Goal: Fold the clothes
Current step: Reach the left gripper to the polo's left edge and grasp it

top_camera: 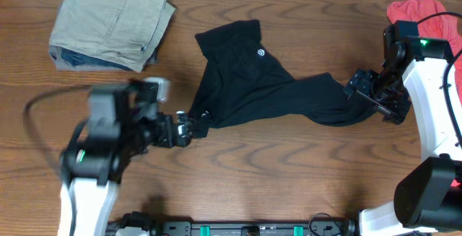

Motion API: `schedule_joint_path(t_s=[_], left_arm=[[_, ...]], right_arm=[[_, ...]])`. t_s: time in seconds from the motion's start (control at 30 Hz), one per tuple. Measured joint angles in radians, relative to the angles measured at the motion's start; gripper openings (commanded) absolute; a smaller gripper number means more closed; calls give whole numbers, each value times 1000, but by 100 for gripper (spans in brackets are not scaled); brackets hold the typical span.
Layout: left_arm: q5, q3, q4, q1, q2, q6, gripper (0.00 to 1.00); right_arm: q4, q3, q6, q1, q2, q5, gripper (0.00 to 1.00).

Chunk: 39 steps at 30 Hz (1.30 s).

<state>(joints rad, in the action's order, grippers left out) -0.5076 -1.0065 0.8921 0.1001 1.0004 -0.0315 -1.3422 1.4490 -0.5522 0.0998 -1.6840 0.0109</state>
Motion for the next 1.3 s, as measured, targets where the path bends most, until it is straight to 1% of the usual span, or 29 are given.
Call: schedule_joint_path(t_s=[0.03,0.1,0.23,0.33,0.53,0.7,0.83,0.97,1.3], left_arm=[[24,-31,27,35,63,13,98],[54,-62,27,87,155,32,98],[94,-71,-53,157,309,54,98],[157,-71,-92,187,386,48,98],[382,-72,-106,245,555,19,98],[459,-72,-179,250,696,-18,98],[479,-72,-224,250,746,-44,98],[476,-72,-237,250,749,-54,98],[341,-72,-224,271,749,-80,98]], right_arm=[[0,0,0,0,0,0,99],[0,0,0,0,0,0,99],[0,0,0,0,0,0,99],[0,0,0,0,0,0,99],[0,0,0,0,0,0,99],[0,0,0,0,0,1,99],[0,0,0,0,0,0,99],[0,0,0,0,0,0,99],[0,0,0,0,0,0,99]])
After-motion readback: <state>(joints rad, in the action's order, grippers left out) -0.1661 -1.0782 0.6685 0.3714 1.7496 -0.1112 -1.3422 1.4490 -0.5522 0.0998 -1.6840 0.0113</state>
